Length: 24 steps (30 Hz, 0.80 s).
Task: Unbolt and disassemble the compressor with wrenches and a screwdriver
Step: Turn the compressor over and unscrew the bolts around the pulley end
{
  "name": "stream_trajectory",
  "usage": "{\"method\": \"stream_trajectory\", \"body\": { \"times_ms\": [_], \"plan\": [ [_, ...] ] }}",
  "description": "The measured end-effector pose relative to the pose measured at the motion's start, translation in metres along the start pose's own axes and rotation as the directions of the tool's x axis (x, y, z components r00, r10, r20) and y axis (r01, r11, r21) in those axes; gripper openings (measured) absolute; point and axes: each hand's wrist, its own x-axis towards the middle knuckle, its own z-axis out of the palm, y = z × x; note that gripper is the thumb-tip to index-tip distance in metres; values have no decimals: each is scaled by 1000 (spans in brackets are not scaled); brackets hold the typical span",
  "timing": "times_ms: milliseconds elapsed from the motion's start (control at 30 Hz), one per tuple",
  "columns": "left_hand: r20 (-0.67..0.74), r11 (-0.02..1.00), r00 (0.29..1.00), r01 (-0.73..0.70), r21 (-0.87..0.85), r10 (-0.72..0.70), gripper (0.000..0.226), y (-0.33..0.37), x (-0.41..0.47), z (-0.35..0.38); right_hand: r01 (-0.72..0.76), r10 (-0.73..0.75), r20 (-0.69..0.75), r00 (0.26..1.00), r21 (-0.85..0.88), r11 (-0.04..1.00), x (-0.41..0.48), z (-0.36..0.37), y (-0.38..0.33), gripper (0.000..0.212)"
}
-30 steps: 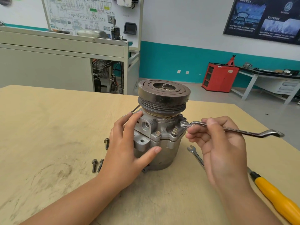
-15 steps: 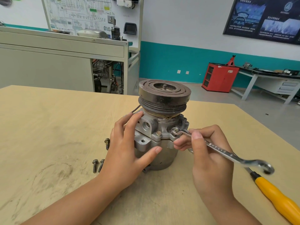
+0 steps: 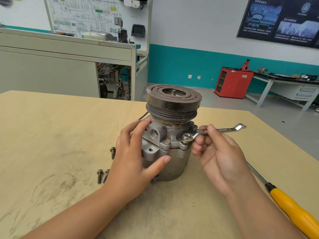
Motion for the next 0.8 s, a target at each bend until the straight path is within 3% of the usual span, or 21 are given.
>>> {"method": "stream_trajectory", "body": {
  "times_ms": [133,267,400,533,700,800],
  "plan": [
    [4,1000,1000,0,2,0,79,0,0,0,312,-313,17,950,-151,938,-12,5,-1,17],
    [-2,1000,1000,-7,4,7,79,0,0,0,568,-579,142,803,-478,670,-26,7,15,14],
    [-3,1000,1000,-4,2,4,80,0,0,0,671,-670,236,704,-529,519,-30,3,27,13],
    [-7,1000,1000,-4,-8,4,80,0,0,0,697,-674,311,671,-574,429,-31,0,33,10],
    [-3,1000,1000,-3,-16,3,80,0,0,0,669,-664,270,698,-577,469,-32,1,38,10],
    [-1,1000,1000,-9,-18,9,79,0,0,-1,543,-584,88,807,-499,675,-27,5,33,19]
  ]
}}
